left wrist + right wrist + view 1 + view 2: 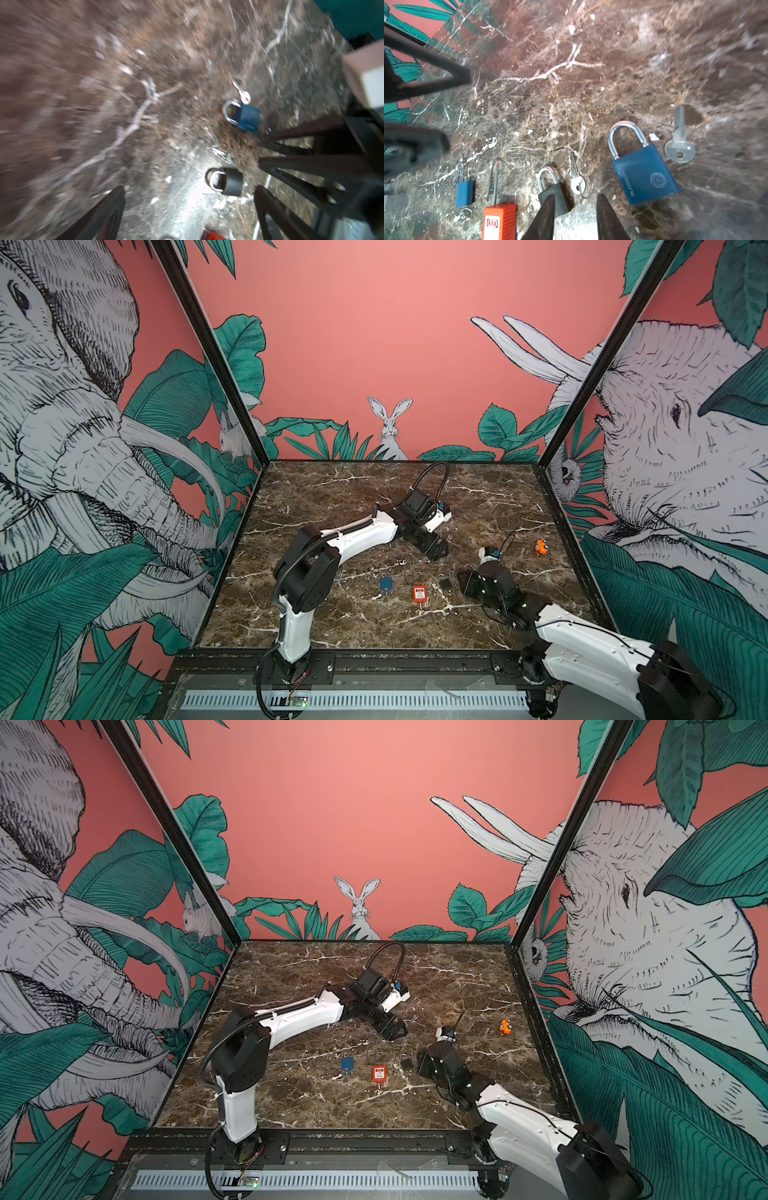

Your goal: Lock with the key

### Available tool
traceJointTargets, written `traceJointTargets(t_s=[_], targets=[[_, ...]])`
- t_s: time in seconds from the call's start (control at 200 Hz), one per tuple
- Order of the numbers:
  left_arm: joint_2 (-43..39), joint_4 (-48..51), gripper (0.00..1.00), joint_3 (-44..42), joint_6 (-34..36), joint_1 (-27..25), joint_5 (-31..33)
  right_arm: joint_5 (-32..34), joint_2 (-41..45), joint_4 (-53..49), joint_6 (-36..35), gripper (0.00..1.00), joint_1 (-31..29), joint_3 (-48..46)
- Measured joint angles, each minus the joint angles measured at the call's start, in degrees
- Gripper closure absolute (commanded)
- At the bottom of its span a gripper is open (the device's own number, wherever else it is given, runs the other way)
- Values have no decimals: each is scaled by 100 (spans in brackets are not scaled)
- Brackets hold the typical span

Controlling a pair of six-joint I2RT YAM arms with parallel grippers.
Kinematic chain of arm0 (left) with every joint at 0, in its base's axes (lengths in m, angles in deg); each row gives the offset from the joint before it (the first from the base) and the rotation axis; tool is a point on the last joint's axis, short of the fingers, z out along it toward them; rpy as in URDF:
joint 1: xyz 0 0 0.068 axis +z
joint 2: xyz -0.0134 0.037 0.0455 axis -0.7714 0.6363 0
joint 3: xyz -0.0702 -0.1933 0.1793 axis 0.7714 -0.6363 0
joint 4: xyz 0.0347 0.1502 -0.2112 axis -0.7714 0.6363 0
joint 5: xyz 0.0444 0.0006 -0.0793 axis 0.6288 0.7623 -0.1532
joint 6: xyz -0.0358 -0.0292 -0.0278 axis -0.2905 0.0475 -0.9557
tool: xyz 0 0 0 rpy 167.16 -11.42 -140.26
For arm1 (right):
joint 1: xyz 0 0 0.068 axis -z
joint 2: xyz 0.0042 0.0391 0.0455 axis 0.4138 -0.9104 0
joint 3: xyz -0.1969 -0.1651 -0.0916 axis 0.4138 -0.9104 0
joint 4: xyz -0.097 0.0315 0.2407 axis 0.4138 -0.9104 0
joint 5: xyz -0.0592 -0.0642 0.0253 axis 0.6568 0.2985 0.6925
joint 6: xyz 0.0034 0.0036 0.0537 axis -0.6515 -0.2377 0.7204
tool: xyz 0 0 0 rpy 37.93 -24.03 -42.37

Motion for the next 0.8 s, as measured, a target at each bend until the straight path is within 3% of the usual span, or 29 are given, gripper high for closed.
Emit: traceJointTargets(t_s=[0.175, 0.285, 0.51, 0.73, 0.8], targets=[[-573, -249, 2, -282, -573, 66, 1517, -114, -127, -660, -588, 66, -61, 688], [-820, -496, 2, -621, -861, 245, 2079, -120, -407, -984, -896, 66, -348, 1126], [-1707, -1344, 2, -1996, -1200, 516, 2159, 417, -828, -1226, -1255, 64, -1338, 1482], [-1961, -1947, 2, -2188, -1305, 492, 2044, 796, -1521, -1241, -1351, 59, -1790, 1808], [-2024, -2116, 3, -2321, -1335, 501, 1985, 898, -1725, -1252, -1368, 53, -1978, 1982]])
